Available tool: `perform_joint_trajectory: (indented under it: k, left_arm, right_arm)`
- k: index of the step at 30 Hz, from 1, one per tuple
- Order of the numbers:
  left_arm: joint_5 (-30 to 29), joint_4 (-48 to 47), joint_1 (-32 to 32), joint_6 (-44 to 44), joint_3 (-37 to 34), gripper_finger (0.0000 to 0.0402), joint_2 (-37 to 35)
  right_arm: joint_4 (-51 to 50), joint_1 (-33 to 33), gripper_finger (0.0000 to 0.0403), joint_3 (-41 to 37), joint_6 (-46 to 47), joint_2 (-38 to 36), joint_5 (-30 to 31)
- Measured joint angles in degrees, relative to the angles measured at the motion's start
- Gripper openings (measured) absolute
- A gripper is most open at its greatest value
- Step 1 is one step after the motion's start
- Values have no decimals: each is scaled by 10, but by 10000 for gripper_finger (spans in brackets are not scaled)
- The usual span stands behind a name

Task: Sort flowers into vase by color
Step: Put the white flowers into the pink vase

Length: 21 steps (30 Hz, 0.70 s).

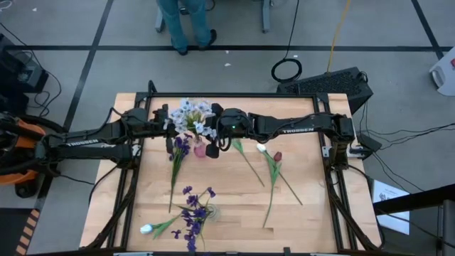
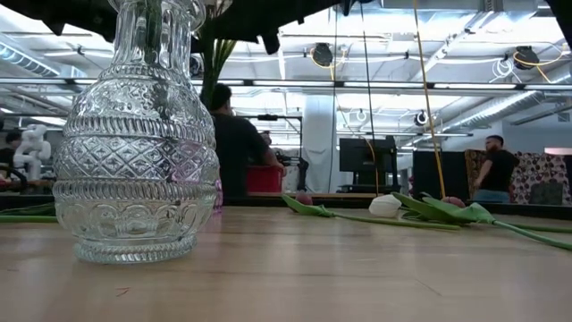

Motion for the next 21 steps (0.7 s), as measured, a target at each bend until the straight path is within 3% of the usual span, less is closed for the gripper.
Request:
perform_joint_trajectory:
  k: [9, 21]
  left_arm:
    - [6, -25, 0, -1, 0, 23, -2]
    - [6, -26, 0, 5, 0, 36, -2]
  right_arm:
    - [-45, 0, 16, 0, 27, 8, 0]
    - [-106, 0, 86, 0, 81, 7, 0]
